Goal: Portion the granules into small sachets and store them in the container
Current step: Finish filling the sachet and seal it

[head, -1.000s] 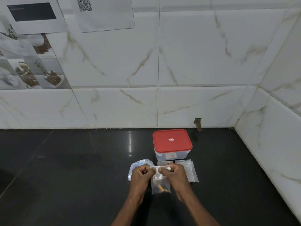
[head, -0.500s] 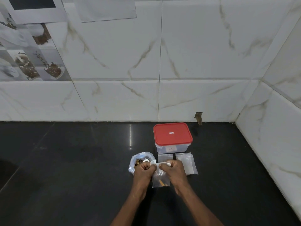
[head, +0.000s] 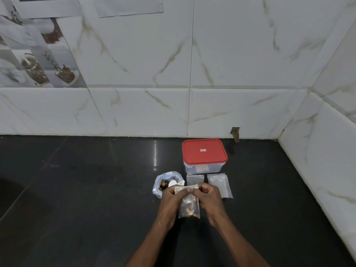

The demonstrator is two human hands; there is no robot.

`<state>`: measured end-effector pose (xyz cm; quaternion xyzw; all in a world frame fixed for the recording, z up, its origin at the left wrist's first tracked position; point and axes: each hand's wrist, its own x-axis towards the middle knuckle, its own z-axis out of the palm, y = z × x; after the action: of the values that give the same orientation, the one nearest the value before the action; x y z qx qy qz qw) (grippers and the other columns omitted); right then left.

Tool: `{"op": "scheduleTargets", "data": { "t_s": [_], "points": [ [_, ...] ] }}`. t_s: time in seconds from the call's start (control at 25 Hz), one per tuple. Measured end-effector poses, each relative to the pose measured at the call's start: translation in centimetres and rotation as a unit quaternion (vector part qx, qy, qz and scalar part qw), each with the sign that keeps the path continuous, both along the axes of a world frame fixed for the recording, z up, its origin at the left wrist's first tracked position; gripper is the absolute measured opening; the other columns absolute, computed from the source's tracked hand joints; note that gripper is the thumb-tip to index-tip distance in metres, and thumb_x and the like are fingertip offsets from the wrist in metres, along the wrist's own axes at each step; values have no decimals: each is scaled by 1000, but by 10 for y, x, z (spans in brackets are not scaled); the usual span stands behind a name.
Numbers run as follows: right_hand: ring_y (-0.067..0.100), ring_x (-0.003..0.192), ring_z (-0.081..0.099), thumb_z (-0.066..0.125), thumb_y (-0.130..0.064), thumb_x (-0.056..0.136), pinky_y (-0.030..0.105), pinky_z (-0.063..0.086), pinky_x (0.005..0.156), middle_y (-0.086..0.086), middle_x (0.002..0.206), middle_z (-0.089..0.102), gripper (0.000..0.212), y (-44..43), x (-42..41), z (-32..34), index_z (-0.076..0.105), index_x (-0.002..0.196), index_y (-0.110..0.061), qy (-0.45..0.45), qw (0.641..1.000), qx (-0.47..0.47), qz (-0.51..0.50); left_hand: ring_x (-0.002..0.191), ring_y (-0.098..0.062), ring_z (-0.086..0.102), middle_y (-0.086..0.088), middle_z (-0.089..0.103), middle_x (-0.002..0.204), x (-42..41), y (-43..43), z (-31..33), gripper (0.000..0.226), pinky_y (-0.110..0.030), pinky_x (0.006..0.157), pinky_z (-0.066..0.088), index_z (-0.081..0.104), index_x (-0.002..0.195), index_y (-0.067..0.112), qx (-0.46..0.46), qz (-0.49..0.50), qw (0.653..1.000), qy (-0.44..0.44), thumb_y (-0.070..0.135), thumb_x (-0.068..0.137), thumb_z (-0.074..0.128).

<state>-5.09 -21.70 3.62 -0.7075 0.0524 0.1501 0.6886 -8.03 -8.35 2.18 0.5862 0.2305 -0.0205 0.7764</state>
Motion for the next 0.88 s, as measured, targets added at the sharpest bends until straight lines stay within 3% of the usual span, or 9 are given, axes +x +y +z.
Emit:
{"op": "scheduleTargets", "data": {
  "t_s": [0.24, 0.48, 0.64, 0.88],
  "points": [
    [41, 84, 70, 68, -4, 83, 55, 58, 78, 21, 80, 72, 10, 0, -3, 0, 70, 77, 4, 9, 1000, 1, -8, 76, -24, 74, -14, 78, 84, -3, 0, 3, 9, -34, 70, 58, 73, 92, 2, 48, -5, 999, 24, 9, 89, 70],
    [41, 87, 71, 70, -6, 83, 52, 57, 80, 21, 85, 74, 9, 1, -5, -2, 72, 82, 3, 32, 999, 36, -1, 66, -22, 64, -6, 69, 66, 2, 1, 10, 10, -31, 64, 53, 66, 73, 12, 80, -24, 996, -4, 9, 83, 67],
    [33, 80, 74, 69, -2, 85, 46, 62, 72, 17, 85, 75, 5, 0, -4, -1, 72, 84, 0, 59, 996, 62, -27, 73, -24, 70, -8, 74, 75, 2, 7, 1, 8, -37, 72, 57, 69, 85, 7, 77, -23, 997, 21, 5, 91, 65],
    [37, 79, 72, 69, -2, 83, 48, 60, 73, 19, 80, 74, 6, 4, 2, -9, 72, 78, 2, 12, 999, 18, -45, 78, -27, 72, -16, 77, 84, 3, 11, -9, 7, -40, 78, 58, 73, 86, 2, 53, -8, 998, 13, 8, 89, 71]
  ]
}}
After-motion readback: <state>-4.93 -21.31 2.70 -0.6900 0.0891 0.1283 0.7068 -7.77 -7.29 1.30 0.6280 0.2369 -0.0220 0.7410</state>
